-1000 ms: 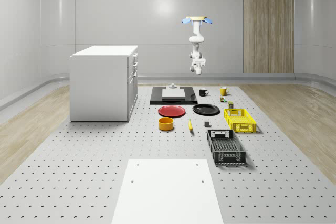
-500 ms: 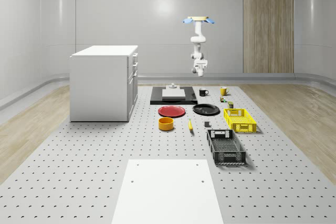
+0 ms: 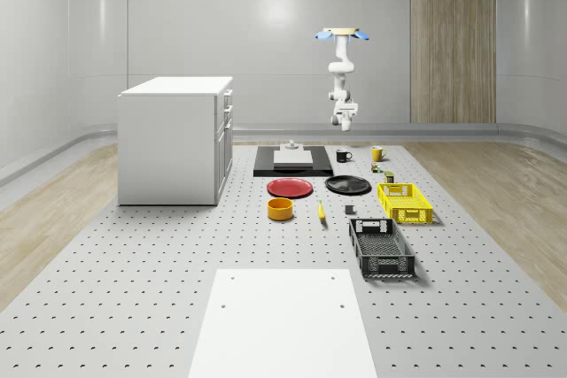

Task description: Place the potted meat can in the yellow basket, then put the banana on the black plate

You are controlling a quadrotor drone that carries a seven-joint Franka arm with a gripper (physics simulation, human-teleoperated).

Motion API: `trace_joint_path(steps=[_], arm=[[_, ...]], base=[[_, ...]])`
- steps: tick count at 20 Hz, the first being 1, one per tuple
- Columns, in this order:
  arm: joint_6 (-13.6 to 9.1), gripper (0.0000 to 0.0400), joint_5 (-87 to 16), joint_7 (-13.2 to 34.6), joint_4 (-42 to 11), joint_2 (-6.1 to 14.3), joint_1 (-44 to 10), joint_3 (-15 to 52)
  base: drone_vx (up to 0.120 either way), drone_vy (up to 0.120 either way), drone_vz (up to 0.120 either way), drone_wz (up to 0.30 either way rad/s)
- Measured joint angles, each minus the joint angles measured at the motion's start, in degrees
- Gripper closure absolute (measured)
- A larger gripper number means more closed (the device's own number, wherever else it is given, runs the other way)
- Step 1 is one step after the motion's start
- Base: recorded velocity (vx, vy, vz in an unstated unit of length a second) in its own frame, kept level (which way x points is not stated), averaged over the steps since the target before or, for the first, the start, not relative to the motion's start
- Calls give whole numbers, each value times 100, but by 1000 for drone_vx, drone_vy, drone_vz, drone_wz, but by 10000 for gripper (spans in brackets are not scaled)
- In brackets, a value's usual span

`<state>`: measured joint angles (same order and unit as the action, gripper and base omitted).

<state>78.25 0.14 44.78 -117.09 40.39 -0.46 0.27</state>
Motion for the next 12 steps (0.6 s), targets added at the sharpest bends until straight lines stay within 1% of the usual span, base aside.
trace_joint_path(steps=[12], arm=[[50,0,-19,0,-31,34,-10,18]], base=[[120,120,0,0]])
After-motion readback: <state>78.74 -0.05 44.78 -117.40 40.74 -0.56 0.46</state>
